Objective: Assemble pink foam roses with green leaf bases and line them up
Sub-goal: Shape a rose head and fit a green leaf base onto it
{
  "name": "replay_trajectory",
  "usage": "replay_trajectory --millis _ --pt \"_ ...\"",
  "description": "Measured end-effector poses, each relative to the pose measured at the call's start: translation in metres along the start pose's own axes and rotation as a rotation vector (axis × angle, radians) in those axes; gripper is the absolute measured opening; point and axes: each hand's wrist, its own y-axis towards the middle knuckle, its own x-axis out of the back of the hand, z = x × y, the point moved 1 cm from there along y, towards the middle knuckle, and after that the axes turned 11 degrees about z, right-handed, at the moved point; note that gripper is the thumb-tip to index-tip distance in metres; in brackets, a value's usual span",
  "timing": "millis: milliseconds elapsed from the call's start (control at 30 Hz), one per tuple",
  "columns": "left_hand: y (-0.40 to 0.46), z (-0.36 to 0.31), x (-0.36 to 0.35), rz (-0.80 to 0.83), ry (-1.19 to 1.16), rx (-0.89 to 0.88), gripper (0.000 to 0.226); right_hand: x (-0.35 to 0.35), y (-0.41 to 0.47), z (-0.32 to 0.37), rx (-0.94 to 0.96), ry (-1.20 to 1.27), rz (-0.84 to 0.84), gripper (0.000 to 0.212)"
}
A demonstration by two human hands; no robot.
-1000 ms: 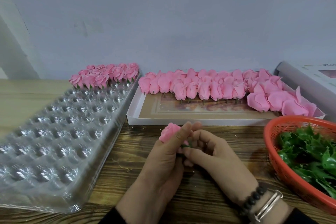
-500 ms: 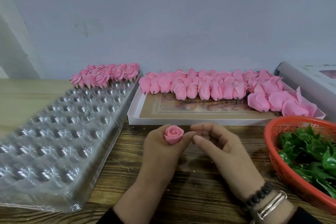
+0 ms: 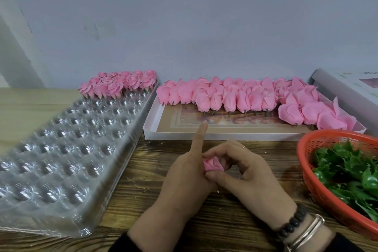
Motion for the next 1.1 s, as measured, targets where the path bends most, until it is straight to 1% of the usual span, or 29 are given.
replay_trajectory --millis 100,167,267,333,367,400,500,567,700,767,867,933,967,1000,1033,1067,1100 --pt "0.000 -0.001 -0.002 0.033 -0.035 -0.022 0.100 -0.001 0.001 -0.003 -0.025 0.002 -0.012 0.023" --pt "0.000 -0.001 -0.002 0.033 -0.068 -0.047 0.100 -0.001 0.001 -0.003 -0.040 0.036 -0.050 0.017" --pt "0.000 0.002 -0.003 -0.010 -0.103 -0.069 0.105 0.001 0.001 -0.006 -0.080 0.073 -0.154 0.022" --pt "0.001 0.005 -0.003 -0.029 -0.135 -0.028 0.106 0.004 0.002 -0.010 -0.105 0.150 -0.227 0.022" --pt "0.002 0.007 -0.004 -0.025 -0.122 -0.006 0.102 0.005 0.002 -0.011 -0.118 0.190 -0.246 0.020" --pt "0.002 0.008 -0.004 -0.015 -0.093 0.009 0.093 0.006 0.002 -0.011 -0.129 0.224 -0.251 0.018" --pt "0.004 0.009 -0.006 -0.026 -0.042 -0.005 0.047 0.003 0.001 -0.007 -0.132 0.252 -0.208 0.018" --pt "0.004 0.010 -0.006 -0.050 -0.051 -0.010 0.036 0.000 0.000 -0.002 -0.097 0.171 -0.147 0.020" --pt "0.004 0.009 -0.007 -0.014 -0.121 0.001 0.035 0.001 0.000 0.002 0.007 -0.128 -0.036 0.016" --pt "0.004 0.007 -0.008 0.010 -0.170 0.003 0.035 0.002 0.000 0.002 0.056 -0.231 0.004 0.012" --pt "0.004 0.004 -0.008 0.058 -0.171 -0.023 0.025 0.003 0.000 0.003 0.095 -0.315 0.025 0.003" --pt "0.002 0.002 -0.006 0.086 -0.189 -0.047 0.028 0.003 -0.001 0.003 0.092 -0.327 0.037 0.004" --pt "0.002 0.001 -0.005 0.098 -0.240 -0.059 0.028 0.003 -0.001 0.002 0.082 -0.299 0.036 0.004" --pt "0.002 0.000 -0.005 0.106 -0.301 -0.067 0.027 0.003 -0.002 0.003 0.060 -0.209 0.019 0.005" --pt "0.002 -0.002 -0.004 0.104 -0.343 -0.073 0.026 0.004 -0.001 0.006 0.029 -0.041 -0.020 0.007" --pt "0.002 -0.002 -0.004 0.087 -0.366 -0.078 0.026 0.007 0.001 0.007 -0.007 0.117 -0.089 0.014" --pt "0.003 -0.003 -0.004 0.065 -0.367 -0.085 0.028 0.009 0.004 0.008 -0.018 0.213 -0.172 0.022"
